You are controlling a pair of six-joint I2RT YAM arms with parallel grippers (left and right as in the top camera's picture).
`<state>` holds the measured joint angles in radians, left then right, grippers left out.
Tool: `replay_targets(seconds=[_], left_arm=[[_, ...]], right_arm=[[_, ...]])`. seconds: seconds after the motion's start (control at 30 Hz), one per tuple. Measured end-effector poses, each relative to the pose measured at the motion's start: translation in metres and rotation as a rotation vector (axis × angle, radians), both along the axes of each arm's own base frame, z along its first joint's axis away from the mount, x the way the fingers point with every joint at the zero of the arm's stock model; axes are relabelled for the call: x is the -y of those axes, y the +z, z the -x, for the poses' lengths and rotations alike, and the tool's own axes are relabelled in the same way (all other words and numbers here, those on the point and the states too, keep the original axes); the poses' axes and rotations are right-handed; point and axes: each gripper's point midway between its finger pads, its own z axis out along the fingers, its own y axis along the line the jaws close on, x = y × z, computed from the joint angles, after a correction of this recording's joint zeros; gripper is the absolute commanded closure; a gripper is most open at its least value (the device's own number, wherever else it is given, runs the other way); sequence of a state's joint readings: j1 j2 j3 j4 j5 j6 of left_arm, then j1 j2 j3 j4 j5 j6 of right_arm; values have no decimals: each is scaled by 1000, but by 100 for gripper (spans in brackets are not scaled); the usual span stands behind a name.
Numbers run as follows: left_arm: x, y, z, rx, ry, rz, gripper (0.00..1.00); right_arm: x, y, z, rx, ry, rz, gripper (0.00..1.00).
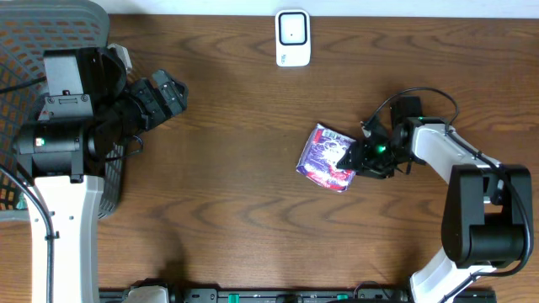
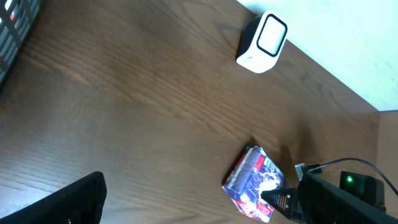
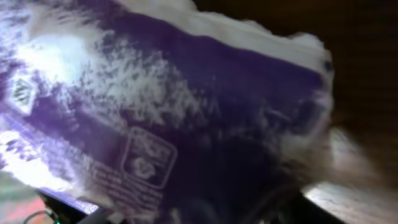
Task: Scan the item barcode
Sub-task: 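Lift the package and present it toward the white scanner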
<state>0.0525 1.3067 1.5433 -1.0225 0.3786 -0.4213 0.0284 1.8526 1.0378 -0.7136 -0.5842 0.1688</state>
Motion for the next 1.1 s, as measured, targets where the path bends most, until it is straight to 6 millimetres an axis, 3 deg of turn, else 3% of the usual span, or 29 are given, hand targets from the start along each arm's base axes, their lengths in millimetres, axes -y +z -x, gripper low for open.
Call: replay_targets(seconds=[0.03, 0.07, 0.23, 0.27, 0.43, 0.5, 0.6, 0.73, 0.83, 0.93, 0.97, 1.07, 1.1], left_arm=[[0, 0, 0, 0, 0, 0, 2], [0, 0, 0, 0, 0, 0, 2], [0, 0, 0, 0, 0, 0, 2], [0, 0, 0, -1, 0, 0, 2], [0, 0, 0, 0, 0, 0, 2], [0, 0, 0, 0, 0, 0, 2], [0, 0, 0, 0, 0, 0, 2], [0, 0, 0, 0, 0, 0, 2], [0, 0, 0, 0, 0, 0, 2], [0, 0, 0, 0, 0, 0, 2], [0, 0, 0, 0, 0, 0, 2], [0, 0, 0, -1, 0, 0, 2], [0, 0, 0, 0, 0, 0, 2]], right_arm=[[-1, 1, -2, 6, -2, -7, 93], [-1, 3, -2, 9, 0, -8, 99], [16, 23, -12, 14, -22, 110, 99], [26, 31, -13, -2, -35, 177, 99], [92, 105, -44, 135, -172, 681, 99], [113, 132, -47, 201, -249, 886, 99], [124, 142, -47, 235, -290, 1042, 99], [131, 134, -54, 242, -284, 1187, 96], [129, 112, -65, 230, -222, 1259, 93], [120, 82, -67, 180, -115, 1313, 80], [114, 70, -66, 167, -70, 1337, 69], [91, 57, -65, 176, 23, 1346, 47], [80, 56, -65, 192, 43, 1330, 44]])
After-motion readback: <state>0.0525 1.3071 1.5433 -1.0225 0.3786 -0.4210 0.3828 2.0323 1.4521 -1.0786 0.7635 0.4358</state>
